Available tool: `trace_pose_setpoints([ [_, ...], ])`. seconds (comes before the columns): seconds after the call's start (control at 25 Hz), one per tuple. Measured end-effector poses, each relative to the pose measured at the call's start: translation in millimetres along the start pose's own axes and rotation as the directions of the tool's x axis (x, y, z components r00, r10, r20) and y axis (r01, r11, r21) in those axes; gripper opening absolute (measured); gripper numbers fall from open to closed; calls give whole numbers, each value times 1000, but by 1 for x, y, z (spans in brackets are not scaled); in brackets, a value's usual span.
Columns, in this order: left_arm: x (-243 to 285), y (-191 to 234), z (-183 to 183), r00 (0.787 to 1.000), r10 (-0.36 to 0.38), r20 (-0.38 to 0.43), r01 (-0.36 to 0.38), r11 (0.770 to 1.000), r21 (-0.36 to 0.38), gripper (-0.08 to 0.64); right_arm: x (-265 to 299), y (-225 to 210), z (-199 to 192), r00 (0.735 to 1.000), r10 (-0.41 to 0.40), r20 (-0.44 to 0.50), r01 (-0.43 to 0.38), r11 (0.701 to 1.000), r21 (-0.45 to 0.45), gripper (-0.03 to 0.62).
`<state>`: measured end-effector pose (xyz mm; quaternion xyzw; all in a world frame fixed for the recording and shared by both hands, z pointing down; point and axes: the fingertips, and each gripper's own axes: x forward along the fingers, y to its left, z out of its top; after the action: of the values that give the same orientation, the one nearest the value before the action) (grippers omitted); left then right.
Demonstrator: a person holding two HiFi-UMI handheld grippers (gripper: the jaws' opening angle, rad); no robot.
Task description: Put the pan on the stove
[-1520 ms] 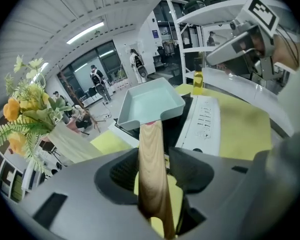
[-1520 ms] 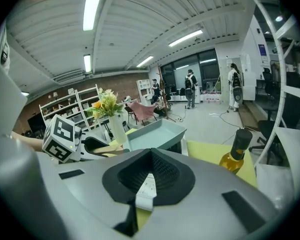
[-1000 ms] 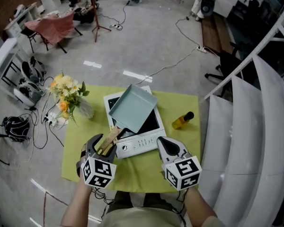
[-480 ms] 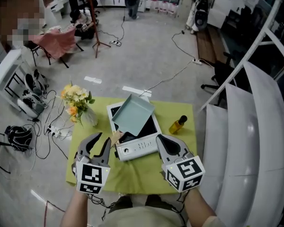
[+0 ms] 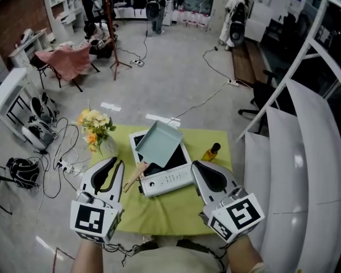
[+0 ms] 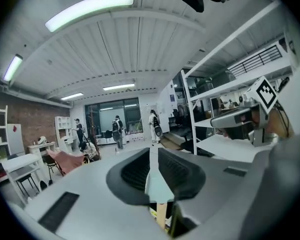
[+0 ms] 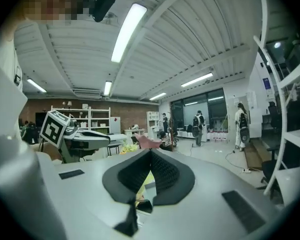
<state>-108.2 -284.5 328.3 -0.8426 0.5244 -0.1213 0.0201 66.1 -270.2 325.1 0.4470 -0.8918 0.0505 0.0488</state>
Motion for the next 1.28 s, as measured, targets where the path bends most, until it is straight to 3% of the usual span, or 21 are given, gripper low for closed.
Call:
trace_pose_setpoints([
  [0.2,-16,5,27,997,45,57,-46,999,16,28,-18,-1,16,999,-30,30,30,999,-30,6],
  [0.44,-30,-13,18,996,0,92,0,1000,0,8,-34,3,19,997,-59,59,62,996,-59,6],
  [0.92,-27,-41,-46,999,-50,-11,50,999,11,6,-38,16,-38,996,-19,-83,16,999,-41,6],
  [1.28,-28,-45,-42,999,-42,-8,42,999,32,6,-30,21,-45,995,14,-97,-17,999,-31,6],
])
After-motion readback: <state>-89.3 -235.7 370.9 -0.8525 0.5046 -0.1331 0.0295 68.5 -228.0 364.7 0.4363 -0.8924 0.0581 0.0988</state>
